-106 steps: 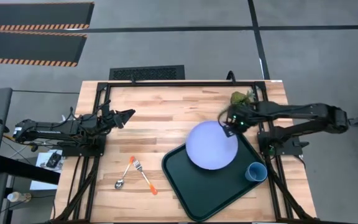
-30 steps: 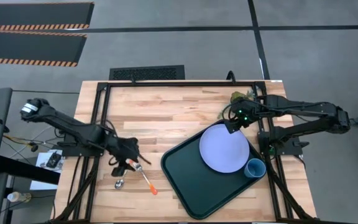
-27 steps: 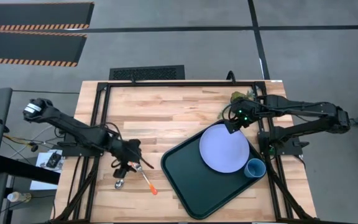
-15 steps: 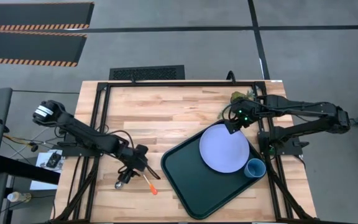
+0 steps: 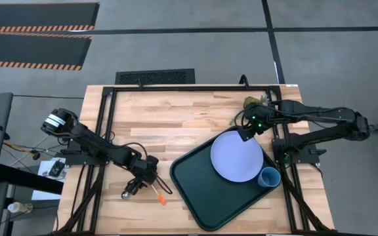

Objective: Pick and place plate/cup/fork/spoon on tray
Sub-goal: Put the orange fork to the right of the purple plate on the green serving tray

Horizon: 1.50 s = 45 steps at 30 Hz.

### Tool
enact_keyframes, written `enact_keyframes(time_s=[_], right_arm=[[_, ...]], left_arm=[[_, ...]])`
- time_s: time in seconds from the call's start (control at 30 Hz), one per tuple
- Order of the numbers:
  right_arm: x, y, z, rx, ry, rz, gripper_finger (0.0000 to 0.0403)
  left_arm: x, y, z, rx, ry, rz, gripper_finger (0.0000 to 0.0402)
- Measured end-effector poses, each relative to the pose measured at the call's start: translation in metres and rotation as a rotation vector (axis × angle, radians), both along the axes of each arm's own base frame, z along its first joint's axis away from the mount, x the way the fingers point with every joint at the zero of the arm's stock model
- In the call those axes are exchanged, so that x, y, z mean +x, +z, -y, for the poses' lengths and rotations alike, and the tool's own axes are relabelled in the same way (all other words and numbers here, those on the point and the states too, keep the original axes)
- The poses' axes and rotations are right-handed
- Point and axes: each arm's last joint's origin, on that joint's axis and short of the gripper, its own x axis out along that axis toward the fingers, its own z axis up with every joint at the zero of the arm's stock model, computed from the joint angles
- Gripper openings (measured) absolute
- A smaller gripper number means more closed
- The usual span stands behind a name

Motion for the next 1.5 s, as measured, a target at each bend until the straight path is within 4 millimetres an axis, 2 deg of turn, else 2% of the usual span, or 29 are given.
enact_keyframes(time_s=[0.17, 0.4, 0.47, 0.77, 0.97, 1.17, 1.33, 1.5], right_arm=[[0.0, 0.0, 0.0, 0.0, 0.0, 0.0, 0.0171], [0.0, 0.0, 0.0, 0.0, -0.001, 0.001, 0.0165], [0.0, 0.0, 0.0, -0.001, -0.001, 0.001, 0.0164], [0.002, 0.001, 0.001, -0.012, 0.01, 0.026, 0.0162], [0.007, 0.003, 0.001, -0.033, 0.03, 0.077, 0.0159], [0.01, 0.005, 0.002, -0.052, 0.05, 0.109, 0.0159], [0.012, 0.006, 0.002, -0.061, 0.063, 0.128, 0.0158], [0.02, 0.012, -0.002, -0.083, 0.086, 0.229, 0.0162]], left_arm=[[0.001, -0.002, 0.0, 0.009, 0.03, -0.009, 0.0141], [0.003, 0.001, 0.0, -0.014, 0.125, -0.03, 0.0024], [0.005, 0.003, 0.001, -0.028, 0.166, -0.044, 0.0009], [0.024, 0.031, 0.013, -0.21, 0.349, -0.105, 0.0004], [0.026, 0.055, 0.015, -0.188, 0.528, -0.258, 0.0002], [0.024, 0.074, 0.027, -0.246, 0.598, -0.394, 0.0002], [0.015, 0.084, 0.038, -0.263, 0.779, -0.523, 0.0001], [0.006, 0.1, 0.042, -0.286, 1.055, -0.465, 0.0001]])
